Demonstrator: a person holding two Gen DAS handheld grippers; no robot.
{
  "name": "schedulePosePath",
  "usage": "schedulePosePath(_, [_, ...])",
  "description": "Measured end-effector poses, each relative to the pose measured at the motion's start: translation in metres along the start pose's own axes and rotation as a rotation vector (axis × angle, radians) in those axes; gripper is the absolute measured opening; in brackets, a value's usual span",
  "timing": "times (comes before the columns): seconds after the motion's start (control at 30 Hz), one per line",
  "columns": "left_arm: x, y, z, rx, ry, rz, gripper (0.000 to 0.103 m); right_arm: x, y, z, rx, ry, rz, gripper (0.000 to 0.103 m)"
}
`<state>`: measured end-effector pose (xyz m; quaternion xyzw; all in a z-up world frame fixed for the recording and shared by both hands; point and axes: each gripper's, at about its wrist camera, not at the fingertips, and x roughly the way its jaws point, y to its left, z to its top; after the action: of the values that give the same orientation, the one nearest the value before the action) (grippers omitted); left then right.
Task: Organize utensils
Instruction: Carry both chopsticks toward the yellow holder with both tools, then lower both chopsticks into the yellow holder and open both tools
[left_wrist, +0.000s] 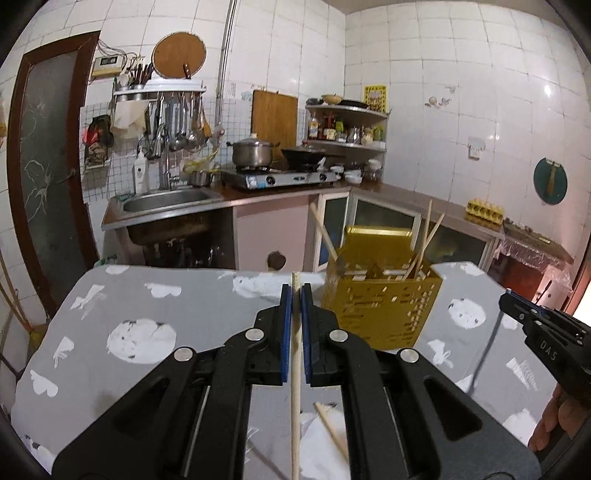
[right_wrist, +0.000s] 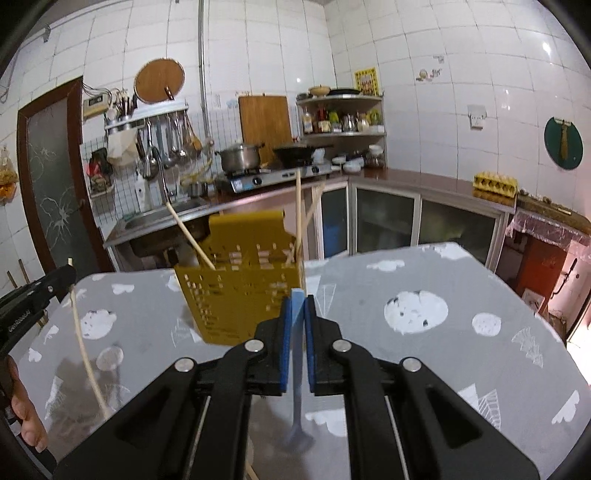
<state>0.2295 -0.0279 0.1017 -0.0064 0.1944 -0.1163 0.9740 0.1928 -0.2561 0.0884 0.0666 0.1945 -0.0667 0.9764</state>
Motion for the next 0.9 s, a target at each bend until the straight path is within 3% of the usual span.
schedulePosePath(0.27, [-0.007, -0.021, 0.041, 0.023, -0.100, -0.024, 0.004, -0.003, 0.003, 0.040, -0.010, -0.069, 0.014, 0.007])
schedulePosePath(0.67, [-0.012, -0.055, 0.140, 0.040, -0.273, -0.094, 0.004, 0.006, 0.014, 0.132, -0.049, -0.181, 0.011, 0.007])
schedulePosePath(0.9, [0.020, -0.075, 0.167, 0.049, -0.303, -0.114, 0.004, 0.035, 0.019, 0.152, -0.038, -0.180, 0.028, 0.007])
